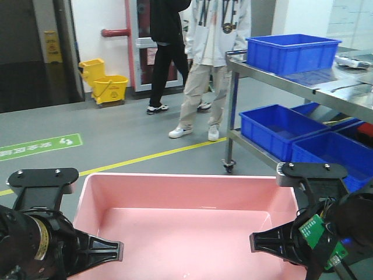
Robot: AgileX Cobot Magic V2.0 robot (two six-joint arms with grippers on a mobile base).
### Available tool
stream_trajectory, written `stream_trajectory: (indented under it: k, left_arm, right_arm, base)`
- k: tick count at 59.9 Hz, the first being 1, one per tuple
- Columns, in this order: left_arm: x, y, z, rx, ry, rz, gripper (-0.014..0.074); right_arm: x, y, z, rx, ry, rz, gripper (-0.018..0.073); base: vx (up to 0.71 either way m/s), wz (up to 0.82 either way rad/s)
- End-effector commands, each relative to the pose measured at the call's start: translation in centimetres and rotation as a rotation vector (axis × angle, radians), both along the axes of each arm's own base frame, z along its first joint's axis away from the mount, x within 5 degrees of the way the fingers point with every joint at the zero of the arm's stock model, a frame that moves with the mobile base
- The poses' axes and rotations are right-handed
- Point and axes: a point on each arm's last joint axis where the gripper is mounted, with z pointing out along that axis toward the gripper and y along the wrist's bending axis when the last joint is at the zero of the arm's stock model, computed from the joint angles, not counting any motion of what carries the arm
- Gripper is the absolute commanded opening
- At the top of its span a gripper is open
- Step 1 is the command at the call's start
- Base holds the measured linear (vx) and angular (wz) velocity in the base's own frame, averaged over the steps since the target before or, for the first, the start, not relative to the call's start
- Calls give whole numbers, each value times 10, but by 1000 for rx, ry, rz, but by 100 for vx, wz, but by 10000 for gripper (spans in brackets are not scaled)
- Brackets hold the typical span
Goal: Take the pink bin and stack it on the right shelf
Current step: 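Hold the pink bin with both grippers while the base turns away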
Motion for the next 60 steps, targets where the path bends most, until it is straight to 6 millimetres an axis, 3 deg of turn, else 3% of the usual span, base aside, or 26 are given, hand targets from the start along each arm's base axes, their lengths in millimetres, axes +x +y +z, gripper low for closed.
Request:
stream_trajectory:
  k: [1, 34, 60]
  left_arm:
    - [-1, 7, 19, 10, -92, 0, 60]
    - [-1, 8, 19, 10, -91, 0, 60]
    - [-1, 8, 19, 10, -91, 0, 60]
  right_arm:
    - [1, -9, 19, -47, -106, 7, 1]
    - [1, -9, 19, -47, -106, 7, 1]
    - [1, -9, 19, -48, -106, 9, 1]
  base:
    - [10, -30]
    - [17, -23]
    - [35, -2]
